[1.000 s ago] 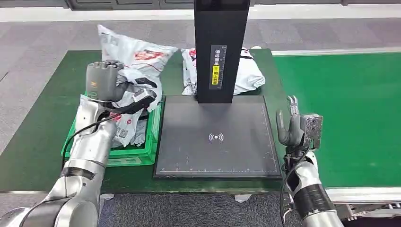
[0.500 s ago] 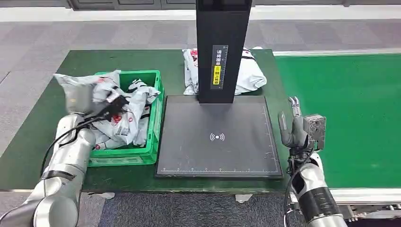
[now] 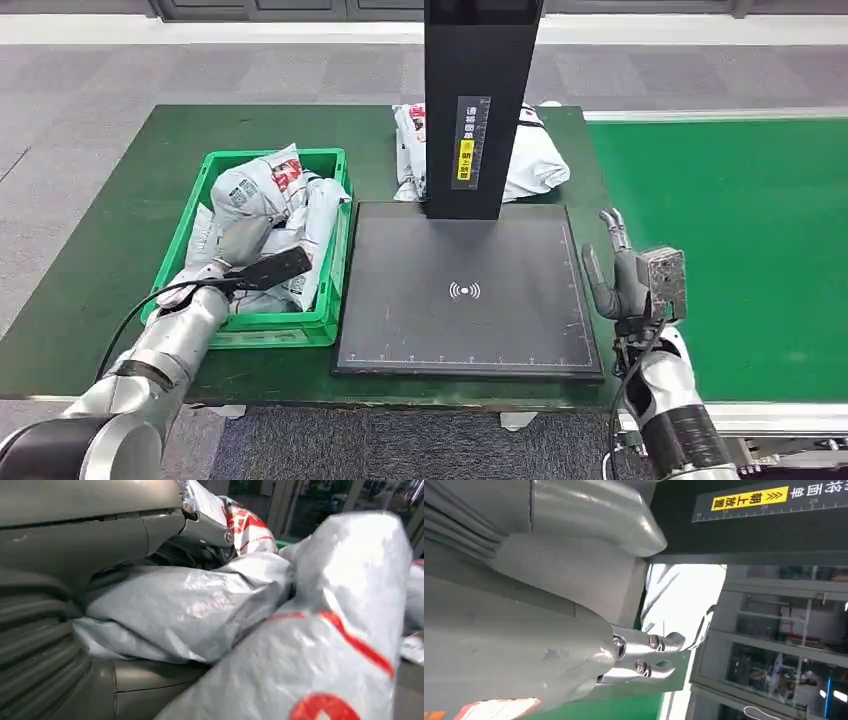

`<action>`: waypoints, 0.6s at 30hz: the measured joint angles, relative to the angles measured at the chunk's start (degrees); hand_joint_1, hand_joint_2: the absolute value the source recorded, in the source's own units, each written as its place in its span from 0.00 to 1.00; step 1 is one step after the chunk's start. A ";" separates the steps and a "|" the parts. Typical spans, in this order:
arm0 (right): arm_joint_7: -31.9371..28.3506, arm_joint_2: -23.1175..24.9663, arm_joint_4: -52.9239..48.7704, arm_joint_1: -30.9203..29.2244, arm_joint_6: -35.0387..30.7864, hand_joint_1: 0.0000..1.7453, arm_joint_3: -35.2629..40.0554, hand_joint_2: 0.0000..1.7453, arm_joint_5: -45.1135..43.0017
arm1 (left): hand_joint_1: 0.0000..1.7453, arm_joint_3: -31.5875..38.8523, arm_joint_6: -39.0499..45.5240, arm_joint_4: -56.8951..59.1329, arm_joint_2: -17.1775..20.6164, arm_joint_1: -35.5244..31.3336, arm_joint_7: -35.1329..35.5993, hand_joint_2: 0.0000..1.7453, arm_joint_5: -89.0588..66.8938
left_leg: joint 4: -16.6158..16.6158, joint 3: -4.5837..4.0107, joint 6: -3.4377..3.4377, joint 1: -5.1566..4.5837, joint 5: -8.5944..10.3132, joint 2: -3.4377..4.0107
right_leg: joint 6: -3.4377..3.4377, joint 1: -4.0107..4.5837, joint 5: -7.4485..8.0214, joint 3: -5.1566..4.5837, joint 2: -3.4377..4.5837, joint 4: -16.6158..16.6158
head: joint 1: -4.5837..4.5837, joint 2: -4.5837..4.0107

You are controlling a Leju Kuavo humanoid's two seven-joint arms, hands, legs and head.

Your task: Moved the parcel from conveyor to table for the left to box.

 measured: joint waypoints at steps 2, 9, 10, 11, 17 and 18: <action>0.02 -0.07 -0.39 0.42 0.02 0.00 0.00 0.00 -0.02 | 0.00 -0.52 1.56 -0.61 0.37 0.48 -0.20 0.00 2.67 | 0.00 0.00 0.00 0.00 0.01 0.02 | 0.01 0.00 0.01 -0.01 0.02 0.00 | 0.00 0.00; 0.55 -0.11 -1.38 1.49 -0.18 0.00 0.00 0.00 0.35 | 0.00 -0.98 7.76 -2.82 1.07 2.02 1.68 0.00 12.91 | 0.01 -0.01 0.00 0.00 0.00 0.03 | 0.00 0.00 0.00 -0.04 0.05 0.00 | 0.00 0.02; 0.78 -0.11 -1.46 1.56 -0.22 0.00 0.00 0.00 0.41 | 0.00 -0.98 8.26 -3.01 1.18 2.17 1.99 0.00 13.19 | 0.00 -0.02 -0.01 0.00 0.00 0.03 | 0.00 0.01 0.00 -0.05 0.05 0.00 | 0.00 0.00; 0.83 -0.11 -1.51 1.62 -0.24 0.00 0.00 0.00 0.55 | 0.00 -0.98 8.90 -3.10 1.27 2.29 2.30 0.00 13.70 | 0.00 -0.03 -0.01 0.01 0.00 0.04 | 0.00 0.01 0.00 -0.05 0.05 0.00 | 0.00 0.00; 1.09 0.04 -1.20 0.84 -0.39 0.00 0.00 0.00 1.90 | 0.00 -0.66 9.15 -4.44 1.88 3.17 1.98 0.00 26.49 | 0.00 -0.05 -0.01 0.01 0.00 0.10 | 0.00 0.01 0.00 -0.08 0.07 0.00 | 0.00 0.00; 1.16 0.15 -1.03 0.48 -0.39 0.00 0.00 0.00 2.14 | 0.00 -0.55 7.29 -4.48 1.94 3.16 2.64 0.00 28.63 | 0.00 -0.04 -0.01 0.01 0.00 0.10 | 0.00 0.01 0.00 -0.08 0.08 0.00 | 0.00 0.02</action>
